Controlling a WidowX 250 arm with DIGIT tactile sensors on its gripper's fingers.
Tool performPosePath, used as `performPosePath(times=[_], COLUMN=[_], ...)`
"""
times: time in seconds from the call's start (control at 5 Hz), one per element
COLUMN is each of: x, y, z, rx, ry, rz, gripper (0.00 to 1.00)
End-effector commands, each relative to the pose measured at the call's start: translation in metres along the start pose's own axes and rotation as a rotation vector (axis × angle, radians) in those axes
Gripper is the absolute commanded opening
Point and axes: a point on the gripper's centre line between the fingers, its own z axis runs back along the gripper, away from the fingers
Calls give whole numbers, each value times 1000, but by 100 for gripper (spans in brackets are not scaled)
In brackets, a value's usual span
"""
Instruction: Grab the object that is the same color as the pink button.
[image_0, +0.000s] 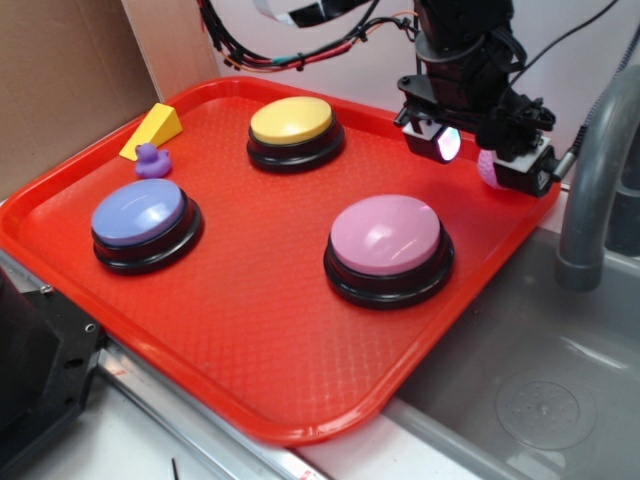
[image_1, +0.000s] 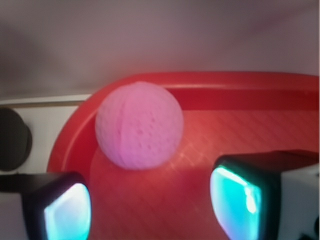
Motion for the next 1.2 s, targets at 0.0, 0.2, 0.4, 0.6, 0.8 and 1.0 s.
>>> performPosePath(times=[0.0, 0.2, 0.4, 0.6, 0.8, 1.0], x=[19, 17, 16, 15, 13, 12], y=[-4, -3, -2, -1, -1, -2], z=[15, 14, 10, 7, 10, 11], rx=[-21, -17, -22, -26, -38, -42], ry=[-58, -60, -51, -40, -46, -49], rz=[0, 7, 3, 8, 9, 3], gripper=[100, 0, 0, 0, 69, 100])
